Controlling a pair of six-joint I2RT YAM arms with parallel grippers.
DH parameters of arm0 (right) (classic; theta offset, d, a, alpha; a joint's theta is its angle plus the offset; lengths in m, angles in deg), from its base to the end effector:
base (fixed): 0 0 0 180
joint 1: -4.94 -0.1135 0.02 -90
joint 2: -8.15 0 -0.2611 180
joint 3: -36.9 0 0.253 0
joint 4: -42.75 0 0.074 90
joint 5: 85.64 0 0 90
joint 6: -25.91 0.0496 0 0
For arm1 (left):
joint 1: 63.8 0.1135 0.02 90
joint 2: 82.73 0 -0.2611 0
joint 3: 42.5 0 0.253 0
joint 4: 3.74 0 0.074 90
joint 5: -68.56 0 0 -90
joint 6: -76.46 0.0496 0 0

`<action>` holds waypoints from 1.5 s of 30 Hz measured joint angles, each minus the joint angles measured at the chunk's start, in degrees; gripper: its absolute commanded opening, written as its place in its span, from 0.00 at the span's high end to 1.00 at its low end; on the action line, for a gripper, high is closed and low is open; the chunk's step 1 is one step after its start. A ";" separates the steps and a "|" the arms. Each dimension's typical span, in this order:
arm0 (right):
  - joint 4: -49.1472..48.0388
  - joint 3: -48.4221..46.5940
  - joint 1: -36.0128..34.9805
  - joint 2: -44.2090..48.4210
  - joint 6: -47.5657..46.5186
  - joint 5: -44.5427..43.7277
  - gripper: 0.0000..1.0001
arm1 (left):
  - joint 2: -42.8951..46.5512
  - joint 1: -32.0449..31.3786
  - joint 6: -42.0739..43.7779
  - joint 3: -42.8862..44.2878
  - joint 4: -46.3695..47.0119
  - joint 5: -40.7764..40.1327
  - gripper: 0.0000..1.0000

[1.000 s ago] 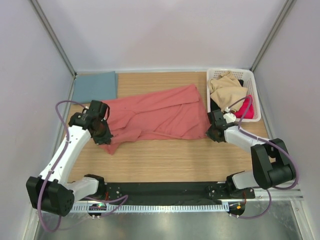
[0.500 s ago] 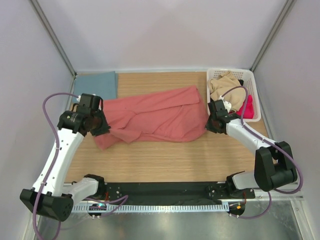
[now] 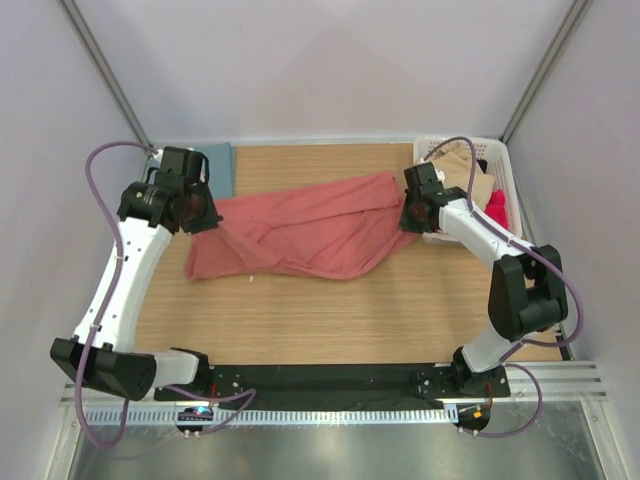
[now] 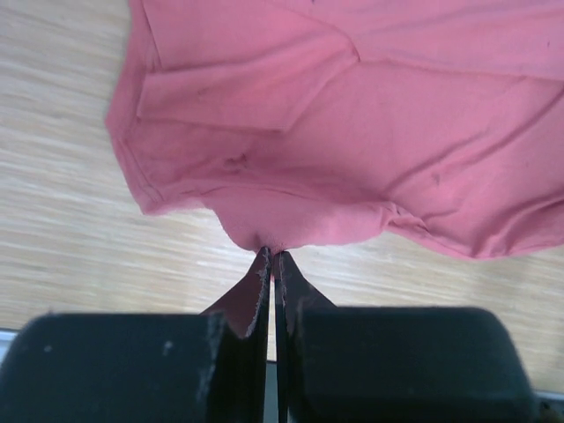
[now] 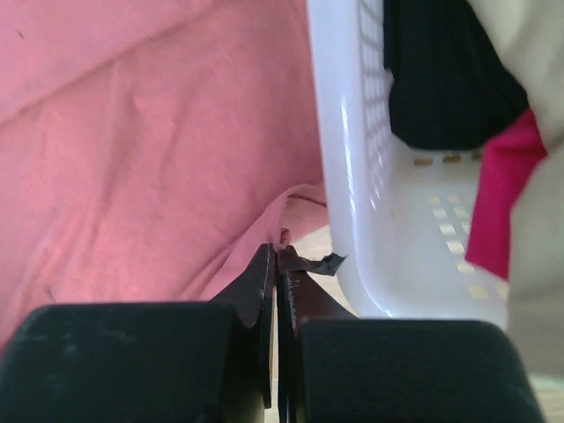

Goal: Fold and stack the t-shirts
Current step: Fold the tshirt

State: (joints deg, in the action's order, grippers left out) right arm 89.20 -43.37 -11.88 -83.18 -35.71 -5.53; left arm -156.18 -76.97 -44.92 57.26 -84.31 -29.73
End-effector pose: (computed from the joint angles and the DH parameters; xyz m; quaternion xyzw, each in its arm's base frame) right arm 0.3283 0.0903 0.2224 0.1203 0.9492 0.0307 0.2891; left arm 0.2395 -0.0487 0.3760 -0.1721 0.9338 -0.0524 0.3093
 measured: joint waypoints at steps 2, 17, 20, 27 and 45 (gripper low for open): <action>0.79 -3.15 0.00 -2.49 -0.37 0.00 0.99 | -1.99 0.00 0.55 2.29 -0.09 -1.40 1.00; 7.17 -20.52 1.57 -18.10 -3.08 -1.64 0.99 | -19.67 1.99 6.58 17.09 -0.79 -9.20 1.00; 8.11 -23.08 1.92 -20.81 -3.21 -1.97 0.99 | -23.02 3.28 7.56 19.96 -0.79 -9.81 1.00; 9.51 -27.56 2.47 -25.42 -3.23 -2.19 0.99 | -28.20 4.63 8.94 24.48 -0.85 -10.25 1.00; 11.52 -35.15 4.63 -30.58 -3.19 -2.16 0.99 | -35.08 5.49 10.84 29.99 -1.29 -10.86 1.00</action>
State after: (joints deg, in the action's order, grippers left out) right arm 100.72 -78.51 -7.25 -113.76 -38.90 -7.69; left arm -191.26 -71.49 -34.07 87.25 -85.60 -40.59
